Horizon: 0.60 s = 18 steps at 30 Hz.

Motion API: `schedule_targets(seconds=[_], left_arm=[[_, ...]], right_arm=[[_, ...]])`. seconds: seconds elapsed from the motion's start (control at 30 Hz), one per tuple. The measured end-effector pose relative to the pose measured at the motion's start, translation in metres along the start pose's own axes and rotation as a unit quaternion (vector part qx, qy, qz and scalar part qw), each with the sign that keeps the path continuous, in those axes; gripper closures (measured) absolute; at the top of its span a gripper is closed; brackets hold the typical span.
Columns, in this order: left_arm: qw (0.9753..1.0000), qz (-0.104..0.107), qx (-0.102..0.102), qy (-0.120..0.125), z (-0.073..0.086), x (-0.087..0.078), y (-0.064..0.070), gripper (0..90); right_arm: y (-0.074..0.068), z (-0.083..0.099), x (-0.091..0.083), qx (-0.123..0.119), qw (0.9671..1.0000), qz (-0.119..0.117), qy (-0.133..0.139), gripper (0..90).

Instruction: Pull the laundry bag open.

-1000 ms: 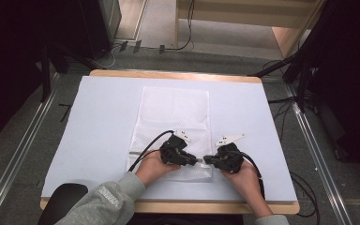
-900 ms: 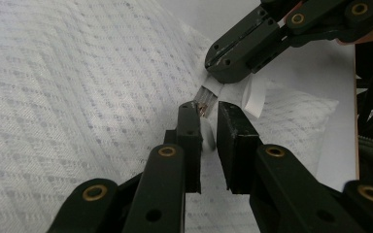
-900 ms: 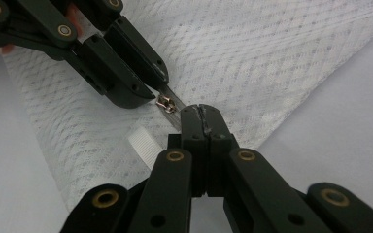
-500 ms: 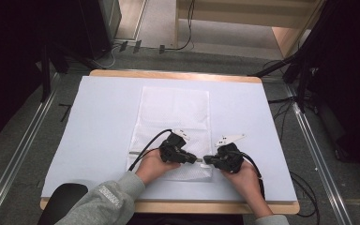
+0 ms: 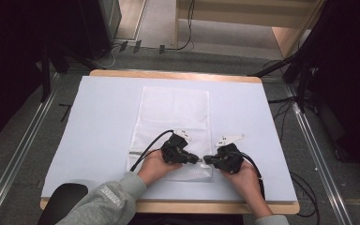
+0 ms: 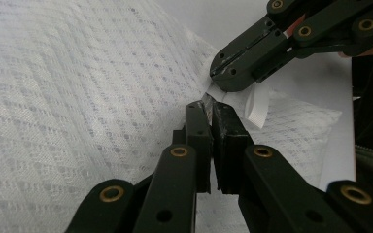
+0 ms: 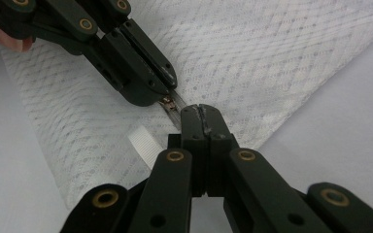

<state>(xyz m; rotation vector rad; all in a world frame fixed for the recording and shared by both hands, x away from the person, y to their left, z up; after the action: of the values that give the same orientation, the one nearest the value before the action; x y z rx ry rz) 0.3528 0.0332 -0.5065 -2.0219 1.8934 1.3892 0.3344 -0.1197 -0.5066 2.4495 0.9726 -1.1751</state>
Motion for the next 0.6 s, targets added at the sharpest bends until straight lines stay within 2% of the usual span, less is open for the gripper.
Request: schedule_targets(seconds=[0.27, 0.37, 0.4, 0.6], left_arm=[[1.0000, 0.006, -0.005, 0.001, -0.0008, -0.0014, 0.0002, 87.9], [0.9994, 0.026, -0.024, 0.007, -0.0009, -0.0040, -0.0017, 87.9], [0.9993, 0.026, -0.026, 0.004, -0.0008, -0.0047, -0.0020, 87.9], [0.9995, 0.024, -0.022, -0.004, -0.0009, -0.0051, -0.0021, 87.9]], right_arm=[[0.0003, 0.0016, -0.0004, -0.002, 1.0000, 0.000, 0.003, 90.0], [-0.0003, 0.0022, -0.0009, -0.009, 1.0000, 0.002, 0.003, 90.0], [-0.0006, 0.0024, -0.0009, -0.011, 0.9999, 0.001, 0.004, 90.0], [-0.0015, 0.0030, -0.0010, -0.018, 0.9998, 0.003, 0.003, 90.0]])
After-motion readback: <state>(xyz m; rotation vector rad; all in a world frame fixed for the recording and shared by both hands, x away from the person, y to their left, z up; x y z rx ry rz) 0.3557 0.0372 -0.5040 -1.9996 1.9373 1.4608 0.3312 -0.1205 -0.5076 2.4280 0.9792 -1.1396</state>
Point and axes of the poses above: each handheld gripper's, and its own axes: x roughly forward along the jaws, z roughly out of its underside, y roughly to its right, the point moved 5 cm from there along x, roughly forward along the jaws, and after that the axes turned 12 degrees about z, right-handed, at the moved point
